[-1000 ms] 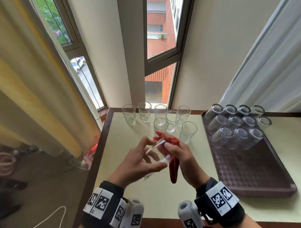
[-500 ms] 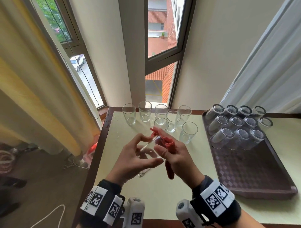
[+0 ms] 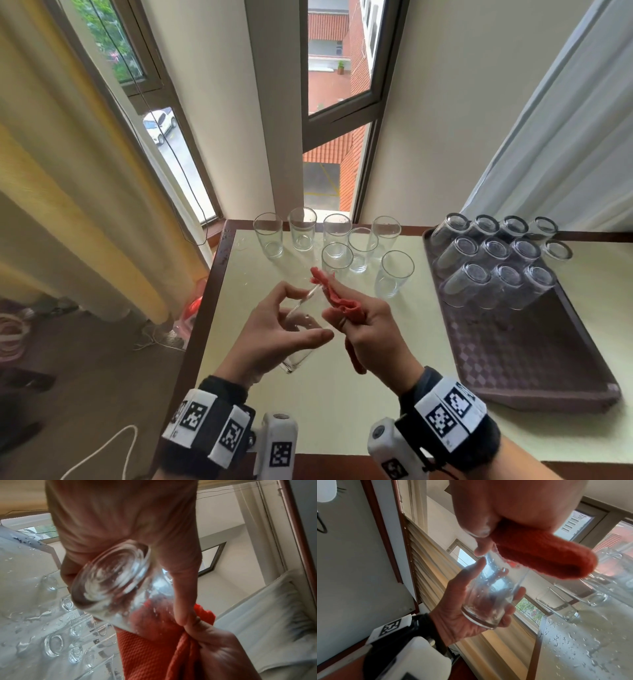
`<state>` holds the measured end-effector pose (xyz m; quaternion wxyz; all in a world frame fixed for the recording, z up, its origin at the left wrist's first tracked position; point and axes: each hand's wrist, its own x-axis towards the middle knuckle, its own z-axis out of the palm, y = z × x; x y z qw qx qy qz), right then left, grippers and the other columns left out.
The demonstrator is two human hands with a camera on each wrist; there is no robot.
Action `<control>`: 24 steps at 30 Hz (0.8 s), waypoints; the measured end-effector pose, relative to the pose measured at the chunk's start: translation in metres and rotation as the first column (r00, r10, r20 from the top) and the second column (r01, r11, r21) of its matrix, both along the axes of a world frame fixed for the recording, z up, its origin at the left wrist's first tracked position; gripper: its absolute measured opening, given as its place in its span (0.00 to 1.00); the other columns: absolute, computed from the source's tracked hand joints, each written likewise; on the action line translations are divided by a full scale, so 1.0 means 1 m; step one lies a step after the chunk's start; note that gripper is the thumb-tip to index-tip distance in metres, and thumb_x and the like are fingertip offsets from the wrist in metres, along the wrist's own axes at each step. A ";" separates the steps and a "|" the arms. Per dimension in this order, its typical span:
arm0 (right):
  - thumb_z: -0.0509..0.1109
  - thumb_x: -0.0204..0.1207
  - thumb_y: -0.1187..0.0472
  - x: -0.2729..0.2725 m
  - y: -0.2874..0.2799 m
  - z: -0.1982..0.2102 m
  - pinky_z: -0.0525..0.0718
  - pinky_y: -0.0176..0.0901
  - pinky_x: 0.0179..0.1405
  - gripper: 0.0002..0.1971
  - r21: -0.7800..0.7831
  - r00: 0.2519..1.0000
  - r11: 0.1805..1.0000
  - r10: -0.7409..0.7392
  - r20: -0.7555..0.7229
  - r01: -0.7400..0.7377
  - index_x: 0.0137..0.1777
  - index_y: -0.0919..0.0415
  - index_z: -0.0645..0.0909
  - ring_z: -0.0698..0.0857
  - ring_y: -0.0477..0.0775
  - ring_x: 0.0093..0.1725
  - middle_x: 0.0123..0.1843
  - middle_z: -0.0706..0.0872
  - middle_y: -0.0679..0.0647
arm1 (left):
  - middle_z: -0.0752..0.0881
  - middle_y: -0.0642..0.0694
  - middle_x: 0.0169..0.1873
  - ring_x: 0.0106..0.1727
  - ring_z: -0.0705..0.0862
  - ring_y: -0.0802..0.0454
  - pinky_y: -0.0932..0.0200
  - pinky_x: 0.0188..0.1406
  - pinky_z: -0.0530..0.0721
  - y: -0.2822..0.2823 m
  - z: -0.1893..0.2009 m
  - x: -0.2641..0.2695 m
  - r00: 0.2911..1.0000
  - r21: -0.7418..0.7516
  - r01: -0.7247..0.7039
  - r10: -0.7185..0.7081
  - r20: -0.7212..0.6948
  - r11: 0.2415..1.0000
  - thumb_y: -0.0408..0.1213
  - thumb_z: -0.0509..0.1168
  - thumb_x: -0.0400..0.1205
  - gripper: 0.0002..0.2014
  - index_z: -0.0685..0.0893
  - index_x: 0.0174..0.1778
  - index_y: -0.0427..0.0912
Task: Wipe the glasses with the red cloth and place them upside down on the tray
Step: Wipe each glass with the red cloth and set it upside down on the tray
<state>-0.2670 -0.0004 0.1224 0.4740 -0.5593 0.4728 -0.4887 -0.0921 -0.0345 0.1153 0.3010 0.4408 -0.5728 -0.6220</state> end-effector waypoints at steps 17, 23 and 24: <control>0.63 0.82 0.77 -0.011 0.005 -0.017 0.85 0.57 0.65 0.16 0.382 0.971 0.922 -0.140 0.192 0.057 0.56 0.61 0.89 0.90 0.57 0.58 0.54 0.93 0.59 | 0.91 0.47 0.34 0.38 0.89 0.54 0.61 0.39 0.86 0.000 -0.017 0.015 0.986 0.057 -0.086 0.076 0.148 0.995 0.55 0.86 0.56 0.39 0.79 0.59 0.48; 0.66 0.79 0.75 -0.042 0.017 -0.083 0.84 0.55 0.66 0.18 0.170 0.792 0.853 -0.361 -0.492 0.494 0.59 0.55 0.90 0.90 0.54 0.55 0.55 0.93 0.53 | 0.90 0.44 0.49 0.45 0.88 0.50 0.60 0.40 0.80 0.008 -0.035 0.053 0.965 0.137 -0.186 0.156 0.209 0.973 0.64 0.78 0.49 0.45 0.76 0.62 0.52; 0.67 0.78 0.75 -0.044 0.019 -0.093 0.82 0.49 0.67 0.19 0.087 0.710 0.871 -0.333 -0.620 0.484 0.62 0.56 0.89 0.89 0.56 0.59 0.58 0.92 0.53 | 0.91 0.43 0.50 0.45 0.88 0.50 0.58 0.41 0.79 0.009 -0.038 0.061 0.962 0.147 -0.199 0.165 0.216 0.969 0.64 0.79 0.50 0.44 0.76 0.62 0.53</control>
